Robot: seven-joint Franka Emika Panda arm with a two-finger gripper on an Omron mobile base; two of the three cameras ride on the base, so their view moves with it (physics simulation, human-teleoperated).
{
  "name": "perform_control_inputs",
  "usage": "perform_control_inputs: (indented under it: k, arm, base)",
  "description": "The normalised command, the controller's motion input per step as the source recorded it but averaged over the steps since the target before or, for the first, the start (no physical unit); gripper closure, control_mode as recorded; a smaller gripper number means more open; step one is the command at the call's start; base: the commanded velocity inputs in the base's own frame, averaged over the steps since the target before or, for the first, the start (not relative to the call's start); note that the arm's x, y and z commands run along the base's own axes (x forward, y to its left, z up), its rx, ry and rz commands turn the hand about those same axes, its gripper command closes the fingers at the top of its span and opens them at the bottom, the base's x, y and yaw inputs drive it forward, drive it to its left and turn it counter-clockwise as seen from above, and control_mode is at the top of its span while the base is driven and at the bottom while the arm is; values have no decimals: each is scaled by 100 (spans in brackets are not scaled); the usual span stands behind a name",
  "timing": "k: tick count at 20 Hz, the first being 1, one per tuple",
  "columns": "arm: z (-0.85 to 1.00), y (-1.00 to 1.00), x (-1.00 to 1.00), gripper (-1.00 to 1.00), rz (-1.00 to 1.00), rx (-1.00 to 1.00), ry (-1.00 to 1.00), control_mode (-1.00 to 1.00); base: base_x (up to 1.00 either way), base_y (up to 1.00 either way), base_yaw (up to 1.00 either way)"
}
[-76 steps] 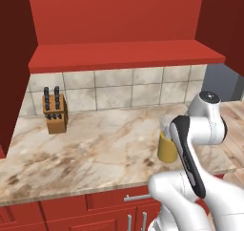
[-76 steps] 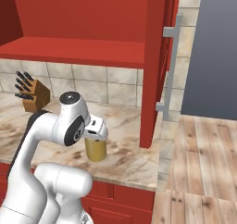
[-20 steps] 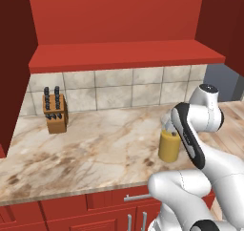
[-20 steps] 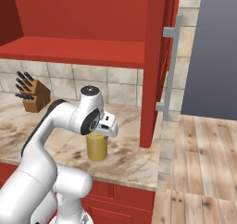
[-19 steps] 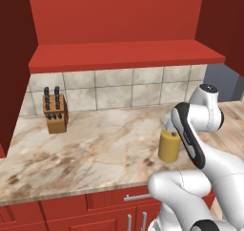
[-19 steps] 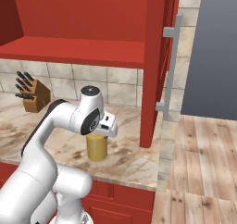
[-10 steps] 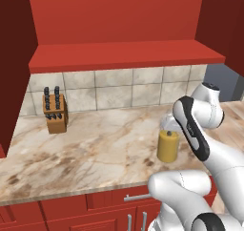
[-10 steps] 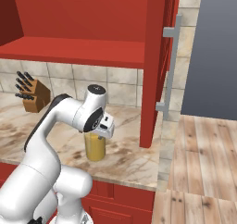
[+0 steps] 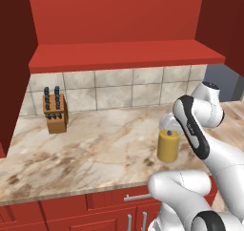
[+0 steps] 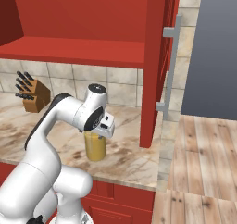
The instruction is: There is a tray on the dining counter. Grab the cup, mug, and pitcher and place them on the tray. The pitcher may be placed next to the tray if it cannot fit the tray.
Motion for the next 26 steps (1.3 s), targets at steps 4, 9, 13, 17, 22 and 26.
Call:
perform_control_inputs:
  k: [4,9,13,17,22,26]
  arm:
    - [-1,-1,0,-100,0,0,0,-100]
    - [0,0,0,-100,0,0,0,-100]
    - [0,0,0,-100,8,0,0,-100]
    - [-10,0,0,-100,8,-1,0,-100]
    - [-18,-9,0,-100,12,-2,-1,-100]
    - [-21,-7,0,-100,12,-3,0,-100]
  base:
    - [0,0,0]
    - [0,0,0]
    - [0,0,0]
    - [0,0,0]
    - [0,0,0]
    - [0,0,0]
